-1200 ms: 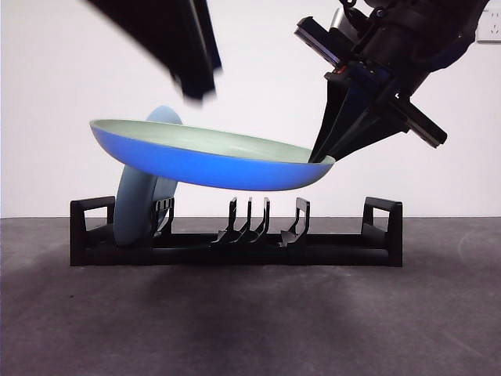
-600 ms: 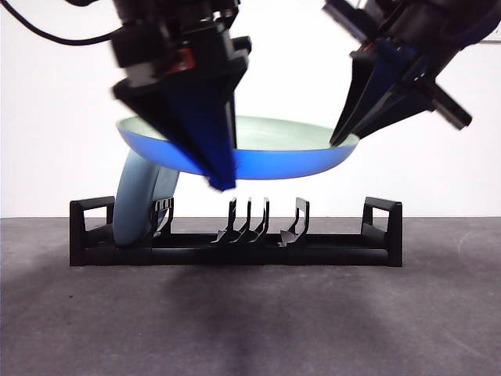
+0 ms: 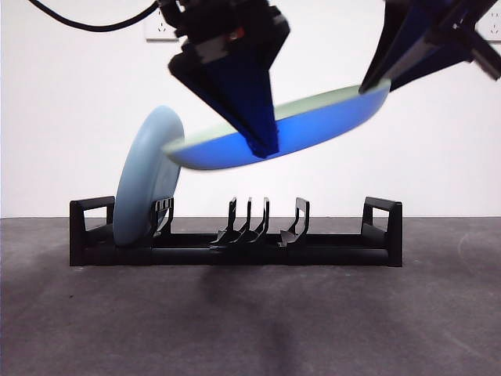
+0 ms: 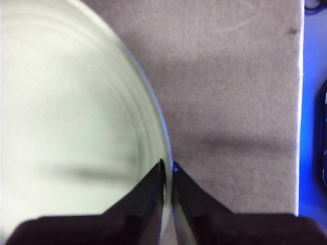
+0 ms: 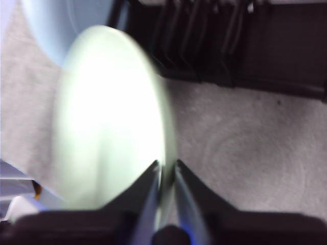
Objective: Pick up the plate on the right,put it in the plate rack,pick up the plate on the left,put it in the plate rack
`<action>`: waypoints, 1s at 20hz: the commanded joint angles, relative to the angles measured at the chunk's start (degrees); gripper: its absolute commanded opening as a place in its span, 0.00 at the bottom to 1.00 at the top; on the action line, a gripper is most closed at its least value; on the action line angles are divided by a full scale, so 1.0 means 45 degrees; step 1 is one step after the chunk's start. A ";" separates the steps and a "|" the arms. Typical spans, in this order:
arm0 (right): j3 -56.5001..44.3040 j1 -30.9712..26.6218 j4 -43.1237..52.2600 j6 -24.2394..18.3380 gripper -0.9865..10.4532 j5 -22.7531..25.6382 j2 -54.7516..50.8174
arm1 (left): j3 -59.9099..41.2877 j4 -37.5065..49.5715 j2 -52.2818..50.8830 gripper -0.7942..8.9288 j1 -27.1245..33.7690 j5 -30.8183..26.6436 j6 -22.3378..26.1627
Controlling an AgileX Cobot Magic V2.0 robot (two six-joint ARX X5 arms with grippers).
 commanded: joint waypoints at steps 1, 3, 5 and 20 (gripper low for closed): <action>0.0049 -0.0087 0.0194 -0.0277 0.30 -0.0427 -0.0583 | -0.0155 0.0359 0.0180 0.07 0.0039 0.0223 -0.0136; 0.0049 -0.0398 0.0248 -0.0277 0.31 -0.0369 -0.1054 | -0.0155 0.0719 0.0180 0.07 0.0039 0.0257 -0.0267; 0.0049 -0.0894 0.0597 -0.0267 0.31 -0.0330 -0.1637 | -0.0155 0.1268 0.0175 0.07 0.0039 0.0306 -0.0525; 0.0049 -0.1875 0.1851 -0.0287 0.31 0.5799 -0.5241 | -0.0151 0.8791 0.0180 0.07 0.5037 0.9734 -0.7116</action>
